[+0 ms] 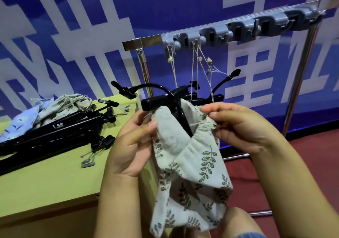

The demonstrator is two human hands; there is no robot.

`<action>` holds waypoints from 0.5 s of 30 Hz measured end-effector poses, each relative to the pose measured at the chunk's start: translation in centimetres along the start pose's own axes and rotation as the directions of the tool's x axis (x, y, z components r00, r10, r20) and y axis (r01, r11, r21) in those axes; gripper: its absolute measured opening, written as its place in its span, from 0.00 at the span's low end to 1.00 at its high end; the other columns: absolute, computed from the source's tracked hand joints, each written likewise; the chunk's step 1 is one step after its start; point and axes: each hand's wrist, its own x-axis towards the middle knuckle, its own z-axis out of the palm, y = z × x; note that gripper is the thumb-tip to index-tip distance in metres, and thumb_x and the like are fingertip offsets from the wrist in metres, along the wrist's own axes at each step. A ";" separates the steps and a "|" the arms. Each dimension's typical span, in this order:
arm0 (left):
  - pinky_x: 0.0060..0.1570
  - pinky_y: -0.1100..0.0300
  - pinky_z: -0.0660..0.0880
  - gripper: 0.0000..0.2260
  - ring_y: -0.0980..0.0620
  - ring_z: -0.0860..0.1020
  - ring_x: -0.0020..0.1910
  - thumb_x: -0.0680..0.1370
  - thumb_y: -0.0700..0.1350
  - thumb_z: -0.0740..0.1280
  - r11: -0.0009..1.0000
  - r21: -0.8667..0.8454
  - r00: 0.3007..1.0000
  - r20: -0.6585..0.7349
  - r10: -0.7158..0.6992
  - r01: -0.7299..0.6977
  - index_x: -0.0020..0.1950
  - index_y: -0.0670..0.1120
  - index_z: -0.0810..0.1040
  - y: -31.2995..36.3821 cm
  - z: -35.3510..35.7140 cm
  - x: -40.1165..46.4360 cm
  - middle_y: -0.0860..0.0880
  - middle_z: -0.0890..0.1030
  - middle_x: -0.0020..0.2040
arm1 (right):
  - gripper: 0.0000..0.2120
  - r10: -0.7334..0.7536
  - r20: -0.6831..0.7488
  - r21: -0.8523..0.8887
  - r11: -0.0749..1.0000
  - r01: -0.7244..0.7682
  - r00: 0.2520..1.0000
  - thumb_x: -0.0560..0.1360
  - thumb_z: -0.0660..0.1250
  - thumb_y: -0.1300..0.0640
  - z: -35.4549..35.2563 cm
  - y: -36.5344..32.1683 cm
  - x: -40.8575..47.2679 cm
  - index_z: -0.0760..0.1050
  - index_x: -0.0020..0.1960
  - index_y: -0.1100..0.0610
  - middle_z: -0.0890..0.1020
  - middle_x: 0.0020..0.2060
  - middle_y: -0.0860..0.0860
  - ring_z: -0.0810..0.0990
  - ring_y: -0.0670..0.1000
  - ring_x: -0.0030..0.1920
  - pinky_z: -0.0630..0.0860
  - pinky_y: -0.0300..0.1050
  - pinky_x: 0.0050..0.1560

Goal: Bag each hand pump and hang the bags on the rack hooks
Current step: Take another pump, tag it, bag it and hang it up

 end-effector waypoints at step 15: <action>0.37 0.59 0.77 0.17 0.56 0.79 0.36 0.70 0.32 0.72 0.811 0.548 0.969 -0.002 0.249 -0.207 0.48 0.51 0.71 -1.8 3.2 0.0 0.55 0.80 0.40 | 0.26 -0.081 -0.210 -0.158 0.986 0.048 0.974 0.62 0.75 0.59 2.6 3.0 0.9 0.72 0.58 0.58 0.80 0.52 0.59 0.82 0.55 0.47 0.81 0.46 0.46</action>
